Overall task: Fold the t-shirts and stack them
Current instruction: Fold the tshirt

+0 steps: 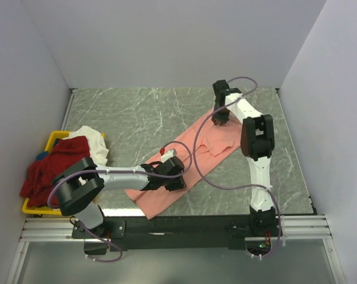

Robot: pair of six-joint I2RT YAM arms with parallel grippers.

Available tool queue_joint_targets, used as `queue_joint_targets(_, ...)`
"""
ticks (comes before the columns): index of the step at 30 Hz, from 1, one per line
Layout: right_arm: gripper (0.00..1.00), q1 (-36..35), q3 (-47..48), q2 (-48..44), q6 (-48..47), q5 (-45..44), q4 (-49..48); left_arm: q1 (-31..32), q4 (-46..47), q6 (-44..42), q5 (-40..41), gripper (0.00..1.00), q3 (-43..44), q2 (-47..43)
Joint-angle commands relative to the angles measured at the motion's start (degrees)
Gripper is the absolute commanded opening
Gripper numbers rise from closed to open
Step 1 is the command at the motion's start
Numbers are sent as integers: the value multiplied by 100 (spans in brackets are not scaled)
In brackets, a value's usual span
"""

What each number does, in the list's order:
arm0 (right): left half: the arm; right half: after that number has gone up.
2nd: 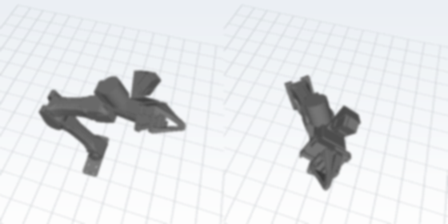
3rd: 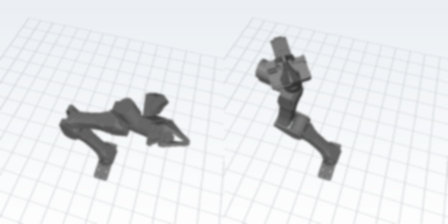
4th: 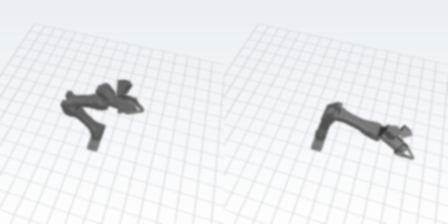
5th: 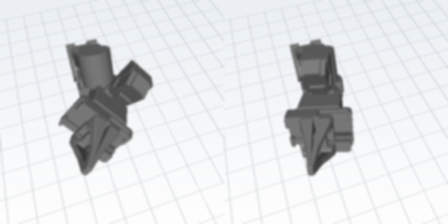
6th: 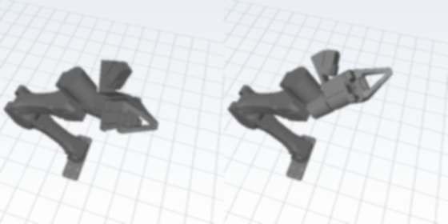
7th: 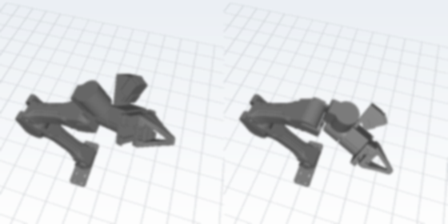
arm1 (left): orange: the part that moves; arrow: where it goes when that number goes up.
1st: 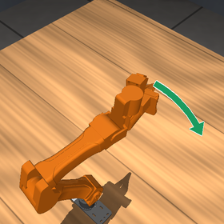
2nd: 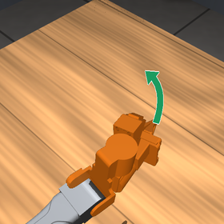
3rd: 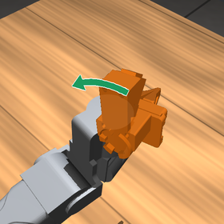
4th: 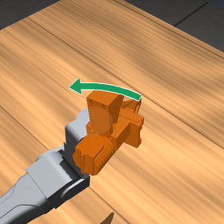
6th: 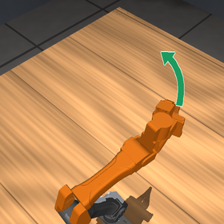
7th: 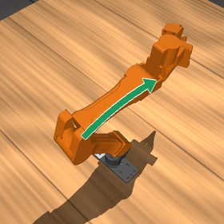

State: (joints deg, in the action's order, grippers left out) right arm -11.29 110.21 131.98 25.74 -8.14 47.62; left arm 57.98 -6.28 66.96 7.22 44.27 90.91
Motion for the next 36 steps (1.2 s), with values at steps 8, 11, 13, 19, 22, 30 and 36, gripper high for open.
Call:
queue_joint_targets(8, 38, -1182, 2065, 1048, -552, 1235, 178, 425, 480, 257, -327, 30, 1206, 699)
queue_joint_targets(11, 39, -1192, 2241, 1005, -596, 1228, 169, 416, 225, -41, -47, 32, 1645, 639)
queue_joint_targets(13, 40, -1113, 2110, 664, -552, 1035, 143, 390, -188, -209, 226, 35, 1734, 481)
queue_joint_targets(19, 41, -419, 372, -1032, 27, 1104, -506, 65, -1137, -1148, 867, 36, 1444, -11)
queue_joint_targets(22, 42, -199, -788, -1815, 160, 982, -929, 47, -1576, -1457, 1175, 35, 1286, -170)
queue_joint_targets(30, 39, 276, -2829, -2519, 221, 823, -1588, 56, -1937, -1783, 1097, 32, 592, -671)
queue_joint_targets(36, 36, 443, -3155, -2345, 55, 551, -1633, 82, -1912, -1844, 922, 31, 152, -838)
